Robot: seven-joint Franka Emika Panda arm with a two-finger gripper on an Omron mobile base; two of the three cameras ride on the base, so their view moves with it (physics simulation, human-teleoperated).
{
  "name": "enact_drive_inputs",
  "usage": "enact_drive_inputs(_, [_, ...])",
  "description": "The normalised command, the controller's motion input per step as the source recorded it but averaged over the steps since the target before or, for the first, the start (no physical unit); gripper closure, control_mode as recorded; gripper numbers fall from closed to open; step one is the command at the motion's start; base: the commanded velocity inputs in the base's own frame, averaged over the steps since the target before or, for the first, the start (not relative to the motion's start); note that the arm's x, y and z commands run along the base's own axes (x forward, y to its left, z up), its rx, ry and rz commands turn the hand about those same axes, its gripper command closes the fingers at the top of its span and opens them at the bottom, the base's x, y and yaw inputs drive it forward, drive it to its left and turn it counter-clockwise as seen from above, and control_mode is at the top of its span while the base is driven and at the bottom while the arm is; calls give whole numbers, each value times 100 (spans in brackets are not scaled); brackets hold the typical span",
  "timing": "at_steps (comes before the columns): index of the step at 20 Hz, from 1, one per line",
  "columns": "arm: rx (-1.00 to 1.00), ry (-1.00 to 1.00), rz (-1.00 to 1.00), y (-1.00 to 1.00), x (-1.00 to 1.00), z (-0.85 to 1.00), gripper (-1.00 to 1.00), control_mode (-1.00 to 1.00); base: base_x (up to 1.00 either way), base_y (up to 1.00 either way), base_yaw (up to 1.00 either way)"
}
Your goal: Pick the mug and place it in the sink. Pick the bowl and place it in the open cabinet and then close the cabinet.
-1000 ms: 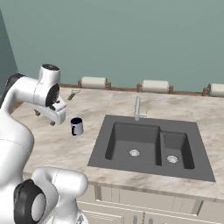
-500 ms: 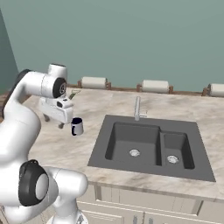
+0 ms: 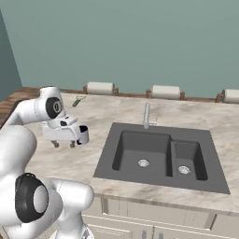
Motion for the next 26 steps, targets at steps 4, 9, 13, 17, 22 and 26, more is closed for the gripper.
enact_drive_inputs(4, [-9, -13, 21, -18, -1, -28, -100, -100, 0, 0, 0])
enact_drive_inputs(9, [1, 0, 8, -4, 5, 0, -100, -100, 0, 0, 0])
enact_drive_inputs(13, [10, 0, 5, 0, 18, 0, -100, -100, 0, 0, 0])
enact_drive_inputs(17, [9, 0, 6, 0, 33, 0, -100, -100, 0, 0, 0])
enact_drive_inputs(22, [10, 0, 7, 0, 53, 0, -100, -100, 0, 0, 0])
enact_drive_inputs(26, [0, -3, 5, 2, 55, 0, -100, -100, 0, 0, 0])
